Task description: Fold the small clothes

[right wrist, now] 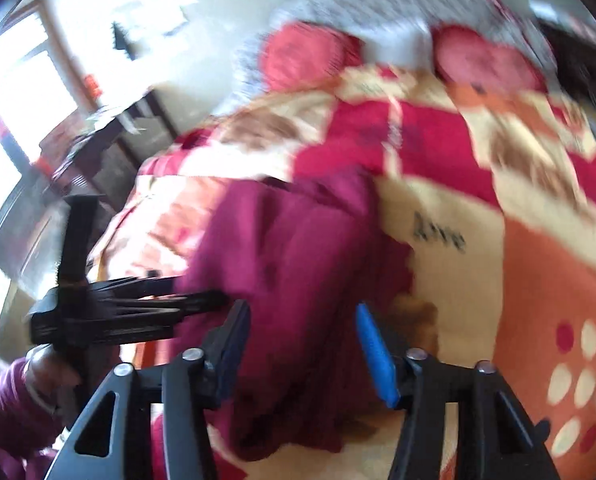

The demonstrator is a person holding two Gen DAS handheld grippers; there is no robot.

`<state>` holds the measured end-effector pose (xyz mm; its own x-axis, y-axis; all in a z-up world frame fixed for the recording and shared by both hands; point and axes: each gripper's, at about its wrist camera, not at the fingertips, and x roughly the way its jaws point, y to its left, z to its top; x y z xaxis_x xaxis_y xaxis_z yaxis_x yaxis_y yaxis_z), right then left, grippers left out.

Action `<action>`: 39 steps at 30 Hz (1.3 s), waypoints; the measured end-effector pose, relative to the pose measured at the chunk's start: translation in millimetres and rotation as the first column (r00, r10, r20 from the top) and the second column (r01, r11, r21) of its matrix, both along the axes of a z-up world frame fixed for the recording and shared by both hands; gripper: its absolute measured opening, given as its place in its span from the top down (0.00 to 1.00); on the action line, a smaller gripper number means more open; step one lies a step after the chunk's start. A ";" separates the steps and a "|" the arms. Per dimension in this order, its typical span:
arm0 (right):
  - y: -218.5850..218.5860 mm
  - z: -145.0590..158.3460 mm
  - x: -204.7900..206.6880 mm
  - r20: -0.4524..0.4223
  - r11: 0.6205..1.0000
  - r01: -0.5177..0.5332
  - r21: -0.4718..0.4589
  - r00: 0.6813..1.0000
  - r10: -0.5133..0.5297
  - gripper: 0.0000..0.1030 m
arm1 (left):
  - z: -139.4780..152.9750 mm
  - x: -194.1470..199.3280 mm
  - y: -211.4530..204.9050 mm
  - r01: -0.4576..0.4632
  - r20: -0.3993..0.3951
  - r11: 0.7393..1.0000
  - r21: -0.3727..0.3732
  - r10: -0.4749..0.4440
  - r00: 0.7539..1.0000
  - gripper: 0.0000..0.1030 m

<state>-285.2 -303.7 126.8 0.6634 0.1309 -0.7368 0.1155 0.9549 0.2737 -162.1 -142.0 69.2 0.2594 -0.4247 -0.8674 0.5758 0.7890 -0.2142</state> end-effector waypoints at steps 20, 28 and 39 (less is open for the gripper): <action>37.2 -30.3 -13.1 -0.100 0.988 0.061 -0.143 0.992 -0.075 0.58 | 34.3 -20.4 27.4 -0.101 0.186 0.995 0.026 0.095 0.978 0.35; 46.4 1.9 -12.7 -0.031 0.971 0.163 -0.175 0.985 -0.171 0.53 | 57.5 -33.5 35.7 -0.118 0.252 0.993 0.011 0.112 0.961 0.35; 49.3 5.6 -17.9 -0.021 0.966 0.199 -0.166 0.978 -0.205 0.43 | 66.5 -45.7 38.0 -0.116 0.266 0.993 -0.008 0.114 0.957 0.35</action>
